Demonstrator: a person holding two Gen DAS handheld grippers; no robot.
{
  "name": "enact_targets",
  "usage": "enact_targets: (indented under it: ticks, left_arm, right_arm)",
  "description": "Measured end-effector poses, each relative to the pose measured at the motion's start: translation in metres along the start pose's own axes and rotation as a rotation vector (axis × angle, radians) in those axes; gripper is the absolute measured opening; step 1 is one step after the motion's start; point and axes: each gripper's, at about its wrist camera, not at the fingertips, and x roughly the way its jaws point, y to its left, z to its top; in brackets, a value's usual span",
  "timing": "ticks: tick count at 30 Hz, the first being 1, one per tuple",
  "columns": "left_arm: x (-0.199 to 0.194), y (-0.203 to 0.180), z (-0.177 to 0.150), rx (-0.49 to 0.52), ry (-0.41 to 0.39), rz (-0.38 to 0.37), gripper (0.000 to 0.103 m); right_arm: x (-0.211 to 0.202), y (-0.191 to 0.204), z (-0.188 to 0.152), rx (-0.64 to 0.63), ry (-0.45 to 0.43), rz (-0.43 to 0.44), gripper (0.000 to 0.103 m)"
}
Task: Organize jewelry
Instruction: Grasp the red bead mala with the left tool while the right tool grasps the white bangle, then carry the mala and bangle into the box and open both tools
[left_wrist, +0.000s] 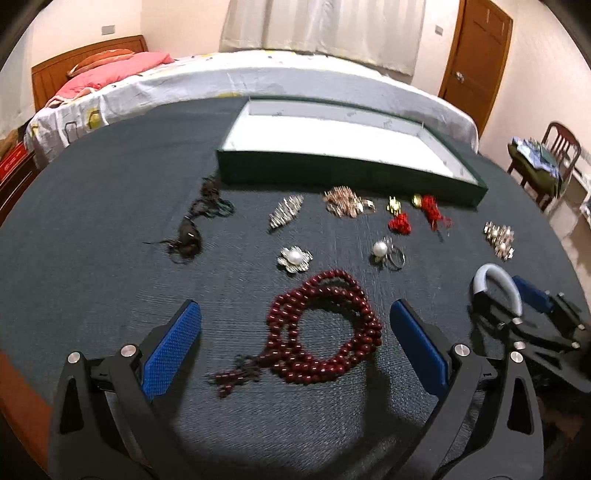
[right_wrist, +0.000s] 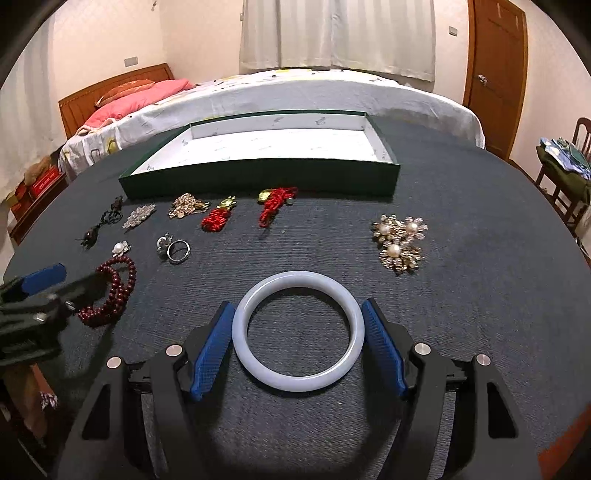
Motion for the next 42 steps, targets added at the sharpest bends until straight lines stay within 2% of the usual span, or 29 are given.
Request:
enact_targets:
  ticks: [5, 12, 14, 15, 20, 22, 26, 30, 31, 33, 42]
  left_arm:
    - [0.014, -0.012, -0.004, 0.067, 0.015, 0.054, 0.100]
    - [0.015, -0.012, -0.004, 0.068, 0.002, 0.044, 0.097]
    - [0.012, -0.012, -0.004, 0.076, -0.017, 0.031, 0.084]
    - [0.010, -0.012, -0.004, 0.080, -0.025, 0.029, 0.072]
    - [0.007, -0.008, -0.005, 0.065, -0.049, 0.027, 0.052]
    - [0.006, -0.006, -0.005, 0.060, -0.058, 0.029, 0.036]
    - [0.005, -0.003, -0.006, 0.062, -0.072, 0.006, 0.017]
    - [0.004, -0.004, -0.008, 0.069, -0.076, -0.002, 0.015]
    - [0.004, -0.004, -0.009, 0.073, -0.078, -0.006, 0.012]
    - [0.001, -0.006, -0.009, 0.085, -0.085, -0.024, 0.012]
    - [-0.014, -0.015, -0.005, 0.119, -0.139, -0.006, 0.012]
  right_arm:
    - [0.000, -0.004, -0.002, 0.010, 0.000, 0.008, 0.068]
    - [0.001, -0.005, -0.004, 0.018, 0.000, 0.014, 0.068]
    - [0.001, -0.005, -0.004, 0.017, 0.001, 0.014, 0.068]
    - [0.001, -0.005, -0.004, 0.017, 0.000, 0.013, 0.068]
    - [0.002, -0.004, -0.005, 0.010, 0.000, 0.012, 0.068]
    - [0.002, -0.003, -0.005, 0.009, -0.001, 0.011, 0.068]
    - [0.001, -0.001, -0.006, 0.004, -0.005, 0.011, 0.068]
    - [-0.001, 0.000, -0.005, 0.003, -0.013, 0.010, 0.068]
    - [-0.001, 0.000, -0.005, 0.002, -0.014, 0.010, 0.068]
    - [-0.002, 0.000, -0.005, 0.001, -0.017, 0.010, 0.068]
    - [-0.008, 0.000, -0.003, 0.007, -0.038, 0.014, 0.068]
